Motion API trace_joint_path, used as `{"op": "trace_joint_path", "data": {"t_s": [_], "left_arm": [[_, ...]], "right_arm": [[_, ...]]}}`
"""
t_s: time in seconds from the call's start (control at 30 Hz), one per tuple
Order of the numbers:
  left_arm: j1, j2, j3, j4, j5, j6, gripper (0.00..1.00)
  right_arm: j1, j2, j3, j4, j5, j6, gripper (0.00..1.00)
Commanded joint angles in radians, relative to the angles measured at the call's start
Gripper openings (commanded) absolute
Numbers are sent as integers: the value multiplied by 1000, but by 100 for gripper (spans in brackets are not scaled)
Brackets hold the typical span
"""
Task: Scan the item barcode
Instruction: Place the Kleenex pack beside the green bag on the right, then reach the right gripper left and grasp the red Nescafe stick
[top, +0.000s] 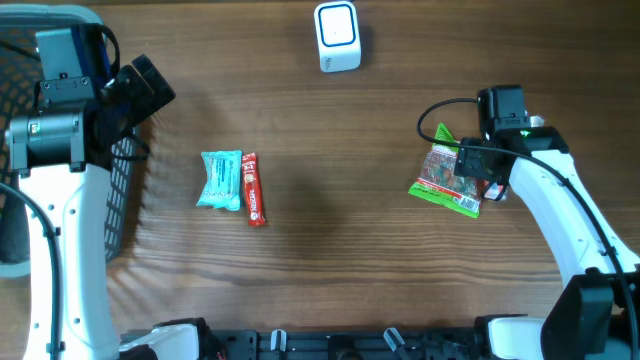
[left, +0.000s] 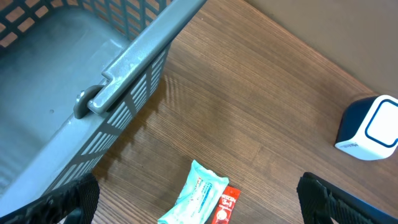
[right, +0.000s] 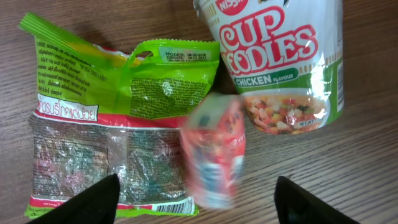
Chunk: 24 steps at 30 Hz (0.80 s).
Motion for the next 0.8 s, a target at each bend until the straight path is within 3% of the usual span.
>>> {"op": "trace_joint_path", "data": {"t_s": [0.0, 0.13, 0.2, 0.4, 0.47, 0.63, 0.77], "left_arm": [[6, -8, 9, 2, 2, 8, 100], [6, -8, 9, 2, 2, 8, 100], [6, -8, 9, 2, 1, 8, 100], [6, -8, 9, 2, 2, 8, 100], [6, -8, 9, 2, 2, 8, 100], [6, -8, 9, 2, 2, 8, 100], [6, -8, 9, 2, 1, 8, 100]], "right_arm": [[-1, -5, 72, -23, -91, -23, 81], [45, -6, 128, 45, -647, -25, 81], [130, -6, 127, 98, -692, 43, 81], [702, 97, 127, 386, -443, 185, 57], [840, 180, 127, 459, -275, 187, 57], [992, 371, 127, 673, -169, 150, 56], [1046, 434, 127, 711, -47, 106, 56]]}}
